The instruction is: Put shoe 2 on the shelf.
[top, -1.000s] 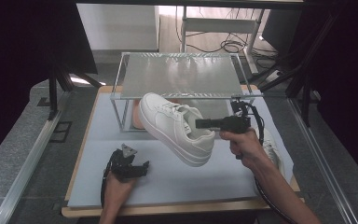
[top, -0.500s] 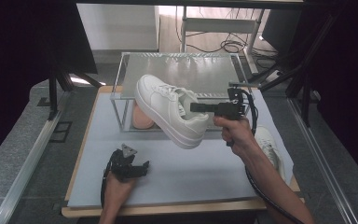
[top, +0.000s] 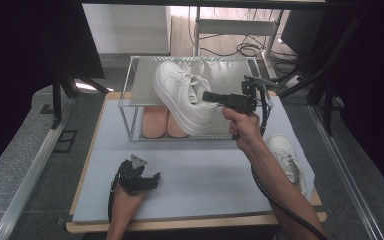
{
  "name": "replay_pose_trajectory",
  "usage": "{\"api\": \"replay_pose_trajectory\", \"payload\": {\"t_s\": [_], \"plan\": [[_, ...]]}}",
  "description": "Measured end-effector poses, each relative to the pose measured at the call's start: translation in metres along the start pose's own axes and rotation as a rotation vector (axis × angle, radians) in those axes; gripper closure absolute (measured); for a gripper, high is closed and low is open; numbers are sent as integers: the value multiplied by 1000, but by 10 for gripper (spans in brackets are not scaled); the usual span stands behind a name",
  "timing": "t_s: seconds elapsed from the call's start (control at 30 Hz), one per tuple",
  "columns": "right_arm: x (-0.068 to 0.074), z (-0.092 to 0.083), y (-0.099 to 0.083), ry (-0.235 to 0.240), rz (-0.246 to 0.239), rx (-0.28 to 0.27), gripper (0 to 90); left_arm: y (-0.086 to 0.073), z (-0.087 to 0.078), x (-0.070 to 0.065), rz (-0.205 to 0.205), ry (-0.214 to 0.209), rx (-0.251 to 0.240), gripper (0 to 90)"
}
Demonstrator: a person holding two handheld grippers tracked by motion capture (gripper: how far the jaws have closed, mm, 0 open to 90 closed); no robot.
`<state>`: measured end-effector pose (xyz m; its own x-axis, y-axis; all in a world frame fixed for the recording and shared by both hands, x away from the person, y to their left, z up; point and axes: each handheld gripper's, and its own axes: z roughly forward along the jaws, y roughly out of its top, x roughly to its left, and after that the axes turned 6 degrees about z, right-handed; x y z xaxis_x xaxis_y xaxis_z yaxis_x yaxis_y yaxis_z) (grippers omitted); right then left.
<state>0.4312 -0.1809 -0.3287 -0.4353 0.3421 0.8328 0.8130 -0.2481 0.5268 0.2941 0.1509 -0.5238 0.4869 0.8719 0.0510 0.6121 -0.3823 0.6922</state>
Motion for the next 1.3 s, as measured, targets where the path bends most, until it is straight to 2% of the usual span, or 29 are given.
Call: {"api": "replay_pose_trajectory", "payload": {"t_s": [0.17, 0.53, 0.73, 0.87, 1.13, 1.3], "plan": [[-4, 9, 9, -50, 2, -58, 831, 0, 0, 0, 0, 0, -2, 144], [-14, 26, 23, -151, 12, -144, 827, 0, 0, 0, 1, 0, -2, 144], [-16, 35, 29, -183, 24, -175, 822, 0, 0, 0, 1, 0, -2, 144], [-13, 41, 30, -205, 6, -181, 804, 0, 0, 0, 1, 1, -3, 145], [-8, 51, 26, -176, -55, -174, 671, 0, 0, 0, 1, -1, -3, 147], [-7, 39, 27, -134, -74, -189, 619, 0, 0, 0, 2, -1, -3, 147]]}}
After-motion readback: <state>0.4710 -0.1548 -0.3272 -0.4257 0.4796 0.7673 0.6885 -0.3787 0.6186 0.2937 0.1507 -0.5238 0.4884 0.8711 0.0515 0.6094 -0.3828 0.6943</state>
